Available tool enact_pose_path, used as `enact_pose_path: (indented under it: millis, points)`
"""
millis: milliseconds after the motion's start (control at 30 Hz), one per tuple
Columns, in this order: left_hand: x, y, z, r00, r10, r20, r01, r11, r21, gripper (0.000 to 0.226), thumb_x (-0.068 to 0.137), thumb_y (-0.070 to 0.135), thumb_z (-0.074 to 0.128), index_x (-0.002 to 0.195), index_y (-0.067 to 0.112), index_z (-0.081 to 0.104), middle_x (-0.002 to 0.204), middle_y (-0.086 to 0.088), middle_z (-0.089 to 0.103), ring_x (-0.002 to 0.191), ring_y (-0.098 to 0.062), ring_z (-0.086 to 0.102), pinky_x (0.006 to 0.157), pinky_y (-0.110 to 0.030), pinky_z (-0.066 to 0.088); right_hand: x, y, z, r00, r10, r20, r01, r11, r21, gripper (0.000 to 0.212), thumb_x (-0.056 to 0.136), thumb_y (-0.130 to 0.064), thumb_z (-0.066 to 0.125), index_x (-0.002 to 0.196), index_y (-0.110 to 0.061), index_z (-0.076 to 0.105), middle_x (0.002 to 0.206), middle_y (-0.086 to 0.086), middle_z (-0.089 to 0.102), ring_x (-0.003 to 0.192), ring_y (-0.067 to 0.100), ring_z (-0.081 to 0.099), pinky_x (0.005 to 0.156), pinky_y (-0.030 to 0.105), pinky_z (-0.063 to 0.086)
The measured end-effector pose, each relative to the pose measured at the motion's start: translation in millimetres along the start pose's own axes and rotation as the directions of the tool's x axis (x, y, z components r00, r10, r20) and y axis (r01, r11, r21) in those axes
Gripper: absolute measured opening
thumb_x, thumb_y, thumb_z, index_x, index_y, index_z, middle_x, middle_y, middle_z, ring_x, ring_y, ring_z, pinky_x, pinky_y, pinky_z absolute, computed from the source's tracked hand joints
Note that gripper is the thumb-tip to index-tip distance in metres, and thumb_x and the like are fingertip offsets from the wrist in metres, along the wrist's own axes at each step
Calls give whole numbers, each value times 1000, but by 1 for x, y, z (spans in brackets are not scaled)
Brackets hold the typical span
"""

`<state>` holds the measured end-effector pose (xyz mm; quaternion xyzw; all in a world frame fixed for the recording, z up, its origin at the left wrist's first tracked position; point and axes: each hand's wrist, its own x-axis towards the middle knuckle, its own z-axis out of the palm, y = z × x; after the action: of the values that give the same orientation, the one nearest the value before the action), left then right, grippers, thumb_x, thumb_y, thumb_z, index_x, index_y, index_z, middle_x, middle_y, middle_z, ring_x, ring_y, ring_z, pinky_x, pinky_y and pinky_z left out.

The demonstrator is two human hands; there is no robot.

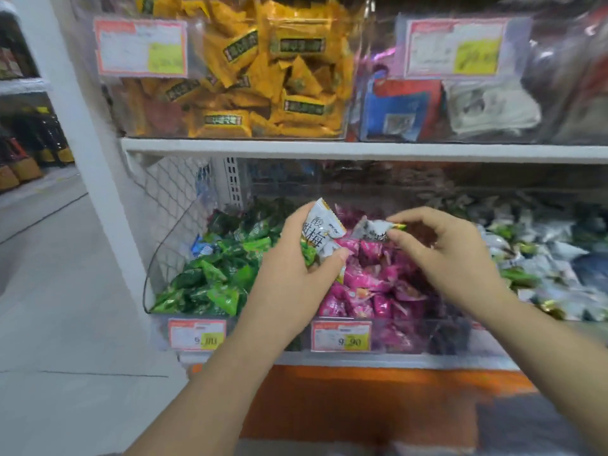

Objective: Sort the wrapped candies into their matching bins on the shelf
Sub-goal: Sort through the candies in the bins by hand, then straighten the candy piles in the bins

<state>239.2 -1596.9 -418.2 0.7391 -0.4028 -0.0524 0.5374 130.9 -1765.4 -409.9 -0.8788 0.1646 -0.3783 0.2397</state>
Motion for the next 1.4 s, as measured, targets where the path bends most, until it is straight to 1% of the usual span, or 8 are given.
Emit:
enact_pose_path:
  millis: [267, 467, 600, 700, 833, 1000, 1200, 1400]
  points:
    - [32, 43, 95, 972, 124, 201, -134, 990, 36, 62, 90, 37, 60, 141, 43, 27, 88, 30, 52, 71, 19, 50, 66, -4, 40, -7, 76, -62, 937, 229, -265, -227, 973, 39, 9, 86, -20, 67, 95, -19, 68, 66, -9, 62, 58, 2, 57, 53, 9, 39]
    - [74, 64, 146, 947, 227, 226, -266, 951, 159, 60, 90, 37, 60, 141, 37, 29, 106, 12, 60, 74, -3, 57, 68, -17, 45, 1, 124, -99, 824, 302, -480, -352, 936, -16, 23, 90, -17, 62, 111, -10, 67, 99, 3, 67, 87, 14, 60, 80, 19, 42]
    - [98, 67, 175, 953, 190, 234, -253, 927, 278, 59, 92, 39, 55, 143, 29, 28, 89, 0, 58, 72, -15, 55, 65, -30, 44, 9, 150, -109, 862, 401, -310, -460, 876, -147, 35, 94, -15, 53, 127, -2, 55, 125, 15, 58, 112, 29, 54, 90, 27, 37]
    - [110, 69, 190, 955, 193, 227, -259, 914, 312, 66, 93, 36, 54, 147, 34, 16, 79, -3, 62, 65, -17, 57, 59, -32, 48, 6, 159, -108, 884, 433, -177, -463, 862, -207, 32, 95, -14, 51, 125, 0, 54, 121, 17, 55, 103, 31, 53, 80, 29, 36]
    - [121, 75, 208, 938, 258, 232, -331, 867, 373, 64, 95, 32, 53, 148, 30, 17, 111, -9, 58, 86, -28, 61, 73, -36, 52, 2, 166, -115, 889, 377, -260, -438, 866, -240, 26, 92, -14, 57, 117, -12, 63, 116, 9, 56, 99, 28, 54, 80, 28, 39]
    - [141, 77, 243, 895, 329, 300, -438, 771, 461, 69, 96, 21, 52, 146, 46, 12, 143, -8, 35, 114, -30, 54, 76, -39, 49, -5, 166, -119, 896, 371, -243, -437, 830, -346, 17, 89, -19, 61, 101, -25, 72, 114, -3, 63, 106, 22, 51, 91, 34, 39]
    - [175, 79, 277, 906, 170, 386, -381, 724, 575, 82, 93, 2, 44, 144, 49, 2, 155, -2, 17, 133, -37, 36, 81, -48, 52, -5, 170, -128, 864, 426, -267, -503, 755, -421, 26, 92, -28, 54, 115, -36, 64, 131, -11, 55, 124, 19, 42, 106, 37, 23]
    - [180, 85, 272, 813, 64, 579, -337, 863, 377, 78, 93, 30, 48, 148, 45, -5, 159, 2, -14, 146, -26, -7, 115, -48, 14, -7, 173, -132, 875, 459, -154, -468, 720, -513, 45, 96, -34, 47, 140, -38, 38, 148, -10, 35, 135, 17, 30, 113, 38, 17]
